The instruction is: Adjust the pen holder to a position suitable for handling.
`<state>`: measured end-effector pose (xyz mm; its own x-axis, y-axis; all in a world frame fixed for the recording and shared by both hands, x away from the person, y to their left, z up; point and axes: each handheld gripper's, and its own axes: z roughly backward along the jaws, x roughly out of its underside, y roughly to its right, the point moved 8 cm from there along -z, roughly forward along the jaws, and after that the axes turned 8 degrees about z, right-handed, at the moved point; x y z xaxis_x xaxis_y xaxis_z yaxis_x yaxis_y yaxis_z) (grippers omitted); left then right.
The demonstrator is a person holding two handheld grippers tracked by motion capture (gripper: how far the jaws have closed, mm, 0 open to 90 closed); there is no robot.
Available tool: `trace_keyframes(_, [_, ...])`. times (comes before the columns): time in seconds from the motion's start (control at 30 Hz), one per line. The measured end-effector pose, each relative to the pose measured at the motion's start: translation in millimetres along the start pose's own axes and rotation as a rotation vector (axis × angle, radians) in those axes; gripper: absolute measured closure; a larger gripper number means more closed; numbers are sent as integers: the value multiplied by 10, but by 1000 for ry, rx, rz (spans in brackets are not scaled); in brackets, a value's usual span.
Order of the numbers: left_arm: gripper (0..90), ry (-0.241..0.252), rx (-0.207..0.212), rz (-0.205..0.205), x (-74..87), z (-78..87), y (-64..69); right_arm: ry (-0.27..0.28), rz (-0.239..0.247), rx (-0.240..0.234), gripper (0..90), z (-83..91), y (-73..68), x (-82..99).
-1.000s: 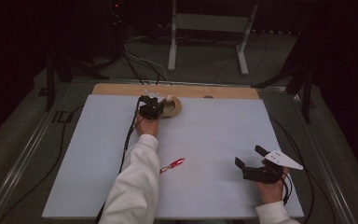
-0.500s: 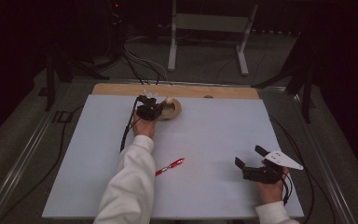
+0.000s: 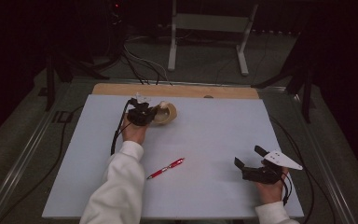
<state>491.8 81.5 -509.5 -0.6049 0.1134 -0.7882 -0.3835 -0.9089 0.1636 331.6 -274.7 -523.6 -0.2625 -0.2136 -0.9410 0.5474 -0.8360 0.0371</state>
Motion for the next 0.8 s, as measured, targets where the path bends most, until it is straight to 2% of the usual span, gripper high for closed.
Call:
trace_keyframes(0.1, [816, -9, -7, -16, 43, 90, -11, -1, 4, 1, 0, 0, -8, -1])
trace_keyframes(0.37, [816, -31, 8, -41, 144, 287, 11, -4, 6, 4, 0, 5, -10, 2])
trace_keyframes(0.67, [816, -69, 20, -83, 280, 412, 57, -6, 9, 5, 0, 10, -14, 7])
trace_keyframes(0.8, [816, -91, 25, -84, 355, 436, 55, -8, 10, 6, 0, 10, -15, 9])
